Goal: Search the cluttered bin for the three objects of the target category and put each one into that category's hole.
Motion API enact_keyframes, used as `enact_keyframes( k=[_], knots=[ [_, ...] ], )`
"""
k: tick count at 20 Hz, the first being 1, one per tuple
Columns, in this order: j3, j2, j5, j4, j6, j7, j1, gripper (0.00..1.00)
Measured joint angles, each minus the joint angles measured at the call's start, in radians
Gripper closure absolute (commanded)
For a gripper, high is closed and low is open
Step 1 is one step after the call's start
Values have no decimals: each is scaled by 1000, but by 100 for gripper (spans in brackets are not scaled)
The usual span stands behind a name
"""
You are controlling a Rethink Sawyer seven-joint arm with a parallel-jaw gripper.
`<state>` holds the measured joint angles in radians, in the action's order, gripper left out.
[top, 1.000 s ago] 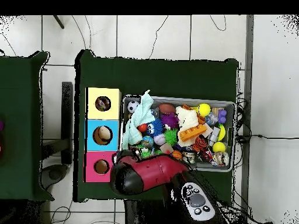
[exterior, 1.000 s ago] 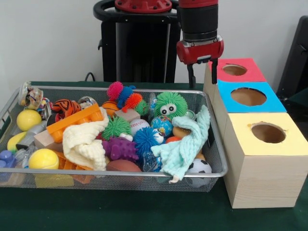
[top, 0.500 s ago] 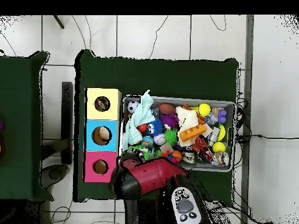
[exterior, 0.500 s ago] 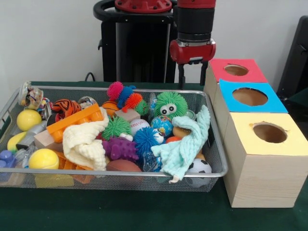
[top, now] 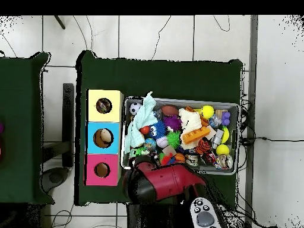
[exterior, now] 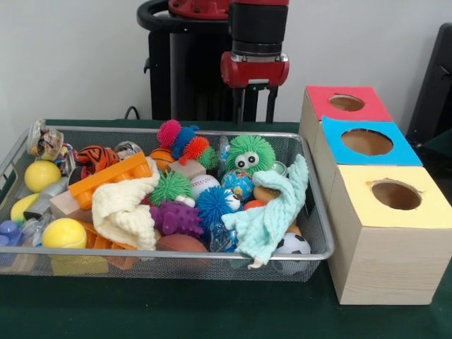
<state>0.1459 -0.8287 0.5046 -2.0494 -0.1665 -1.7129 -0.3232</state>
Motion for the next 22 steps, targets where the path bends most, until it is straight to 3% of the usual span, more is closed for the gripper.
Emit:
enact_keyframes(
  k=[12, 22],
  knots=[
    [-6, -78, 2, -21, 0, 0, -30, 0],
    [-7, -55, 76, -26, 4, 0, -90, 0]
  ],
)
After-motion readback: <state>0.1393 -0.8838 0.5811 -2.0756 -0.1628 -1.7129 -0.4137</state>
